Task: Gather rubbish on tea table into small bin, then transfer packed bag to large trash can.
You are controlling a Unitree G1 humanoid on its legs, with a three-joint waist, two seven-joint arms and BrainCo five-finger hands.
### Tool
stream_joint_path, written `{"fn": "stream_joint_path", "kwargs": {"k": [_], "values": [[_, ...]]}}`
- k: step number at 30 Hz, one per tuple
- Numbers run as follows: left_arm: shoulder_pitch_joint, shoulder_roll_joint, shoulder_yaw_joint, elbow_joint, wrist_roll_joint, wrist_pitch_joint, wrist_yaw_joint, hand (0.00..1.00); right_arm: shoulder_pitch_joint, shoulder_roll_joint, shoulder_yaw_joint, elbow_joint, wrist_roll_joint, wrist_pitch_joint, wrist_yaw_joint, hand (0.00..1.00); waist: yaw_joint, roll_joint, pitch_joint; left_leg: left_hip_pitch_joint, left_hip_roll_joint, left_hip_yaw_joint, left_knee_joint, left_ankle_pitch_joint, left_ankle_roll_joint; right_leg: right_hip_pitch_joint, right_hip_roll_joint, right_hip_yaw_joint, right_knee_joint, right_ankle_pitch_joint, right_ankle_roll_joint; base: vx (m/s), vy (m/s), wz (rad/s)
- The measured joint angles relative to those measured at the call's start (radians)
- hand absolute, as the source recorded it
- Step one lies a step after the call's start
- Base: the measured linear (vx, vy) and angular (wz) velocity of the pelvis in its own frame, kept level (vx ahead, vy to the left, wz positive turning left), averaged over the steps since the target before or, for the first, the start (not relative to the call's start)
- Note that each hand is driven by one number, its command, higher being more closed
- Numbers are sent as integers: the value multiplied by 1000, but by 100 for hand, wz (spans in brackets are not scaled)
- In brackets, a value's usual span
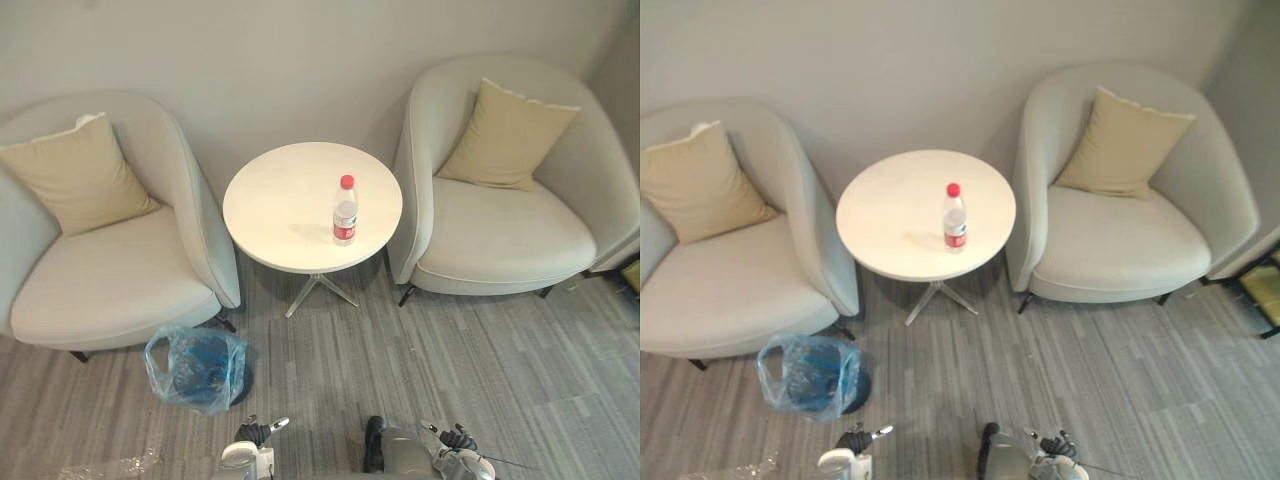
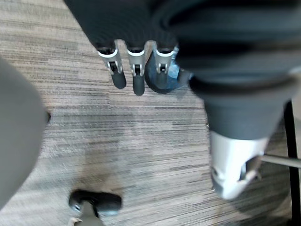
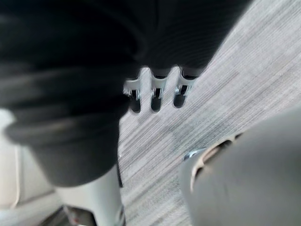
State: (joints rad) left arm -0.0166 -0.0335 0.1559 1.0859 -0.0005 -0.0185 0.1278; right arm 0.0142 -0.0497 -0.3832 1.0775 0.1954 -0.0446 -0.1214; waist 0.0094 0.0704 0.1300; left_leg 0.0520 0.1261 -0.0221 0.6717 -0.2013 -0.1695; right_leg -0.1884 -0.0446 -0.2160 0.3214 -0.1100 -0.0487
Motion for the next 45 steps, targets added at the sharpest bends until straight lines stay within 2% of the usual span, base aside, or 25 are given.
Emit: {"fn": "stream_joint_path", "kwargs": {"k": [2,3,4,5,7,8,9,10,11,12,15,17,18,20,21,24,25,26,27,28,30,31,36,41,45], "values": [[-1,-2,7,-20,-1,-1,0,0,0,3,14,3,1,1,-4,0,5,-10,15,-85,31,36,186,-19,5,95,16,-9,-63,-7,-11,293,-149,4],[-1,-1,6,-36,-2,-5,1,0,5,10,14,7,2,1,-9,0,13,-22,22,-126,43,74,222,-36,29,153,19,-14,-96,-9,-13,331,-171,-6],[-4,-3,-3,-51,-3,-11,1,0,4,16,14,8,2,2,-9,0,21,-35,24,-171,44,131,185,-50,52,202,19,-12,-142,-10,-11,235,-124,-9],[-4,-3,-11,-56,-3,-14,0,0,5,18,14,8,2,3,-10,0,24,-36,25,-188,42,148,148,-52,58,217,19,-12,-159,-12,-8,209,-67,-13],[-10,-3,-27,-56,-3,-17,-1,0,0,18,19,3,3,4,-10,0,29,-34,26,-216,19,202,-89,-47,81,249,20,-12,-191,-22,10,229,31,-5],[-9,-3,-30,-54,-2,-17,-1,0,6,15,25,3,3,4,-11,0,30,-33,25,-208,-14,204,-316,9,98,265,22,-13,-198,-36,29,255,94,6],[-9,-3,-32,-53,-2,-17,-1,0,7,13,24,4,3,4,-10,0,30,-31,24,-205,-18,203,-355,28,99,268,25,-12,-199,-38,32,339,142,-5],[-12,4,-40,-53,-1,-18,-2,0,6,9,15,16,2,5,-10,0,38,-32,23,-180,-36,194,-414,124,133,280,25,8,-200,-44,43,320,115,-17],[-13,15,-40,-48,0,-17,-5,0,5,22,11,29,1,5,-10,0,44,-59,19,-148,-64,204,-451,130,145,294,6,31,-200,-55,60,319,105,-17],[-16,22,-37,-41,0,-16,-6,0,6,32,12,30,1,5,-10,0,43,-73,16,-139,-75,213,-459,125,151,294,-10,34,-191,-68,71,294,91,-13],[-18,28,-37,-24,-1,-16,-10,0,8,37,13,31,-2,5,-6,0,49,-83,15,-54,-108,264,-519,104,174,271,-58,76,-56,-101,117,246,135,-30],[-18,28,-37,-10,-3,-13,-22,0,11,37,20,13,-6,5,-5,0,44,-78,12,21,-135,263,-569,90,191,154,-104,93,253,-115,152,205,155,-10],[-17,30,-37,-10,-3,-13,-24,0,22,36,24,3,-6,5,-5,0,43,-81,12,31,-140,258,-568,83,194,125,-116,94,325,-116,161,184,84,26],[-9,35,-36,-10,-3,-13,-24,0,38,40,26,-21,-5,2,-5,0,36,-81,8,61,-147,233,-562,65,197,86,-134,103,428,-147,168,200,-4,58],[-9,36,-29,-6,-3,-13,-24,0,51,42,35,-32,-6,0,-4,0,28,-84,4,74,-145,191,-565,64,198,71,-147,101,414,-169,158,183,-38,78],[-8,28,5,-13,-3,-13,-23,0,49,44,38,-37,-24,-1,2,0,28,-82,4,78,-127,137,-563,58,187,51,-146,145,293,-167,147,182,-128,77],[1,29,23,-16,-2,-14,-23,0,50,45,57,-35,-35,-2,2,0,30,-94,-5,76,-123,121,-554,47,168,58,-142,169,174,-101,133,174,-229,45],[3,39,32,-15,-1,-16,-23,0,54,51,75,-25,-39,-3,2,0,34,-126,-21,74,-133,106,-545,30,143,62,-152,182,103,-42,149,150,-236,26],[1,38,34,-13,-1,-16,-23,0,53,52,78,-19,-40,-2,3,0,35,-124,-25,74,-129,100,-546,29,141,76,-151,179,92,-53,148,149,-265,9],[4,24,34,-9,-1,-14,-23,0,49,38,92,-9,-45,-2,1,0,39,-97,-39,71,-102,97,-548,28,133,105,-130,163,37,-58,147,118,-214,-1],[4,10,34,-5,-1,-14,-23,0,46,15,115,-6,-63,-2,1,0,39,-77,-44,63,-80,94,-551,28,121,125,-107,143,-22,-57,144,101,-204,-1],[-1,-4,30,10,0,-13,-24,0,42,4,125,-5,-77,-4,0,0,37,-57,-53,52,-73,78,-554,36,109,133,-95,122,-44,-50,137,101,-198,16],[-4,2,-24,17,1,-15,-19,0,25,-13,182,-11,-118,-7,-16,0,30,-60,-52,44,-54,3,-588,57,79,163,-74,66,-87,-43,124,35,-99,38],[-5,55,-95,14,17,-20,1,0,50,-47,264,-260,-199,-28,-39,0,30,-81,-32,13,-69,-16,-599,78,83,154,-80,62,-127,-6,127,-38,14,9],[0,88,-146,15,38,-20,3,0,92,-97,305,-462,-277,-50,-50,0,25,-84,-26,-3,-79,-23,-598,88,89,154,-85,59,-158,17,132,-53,25,4]]}}
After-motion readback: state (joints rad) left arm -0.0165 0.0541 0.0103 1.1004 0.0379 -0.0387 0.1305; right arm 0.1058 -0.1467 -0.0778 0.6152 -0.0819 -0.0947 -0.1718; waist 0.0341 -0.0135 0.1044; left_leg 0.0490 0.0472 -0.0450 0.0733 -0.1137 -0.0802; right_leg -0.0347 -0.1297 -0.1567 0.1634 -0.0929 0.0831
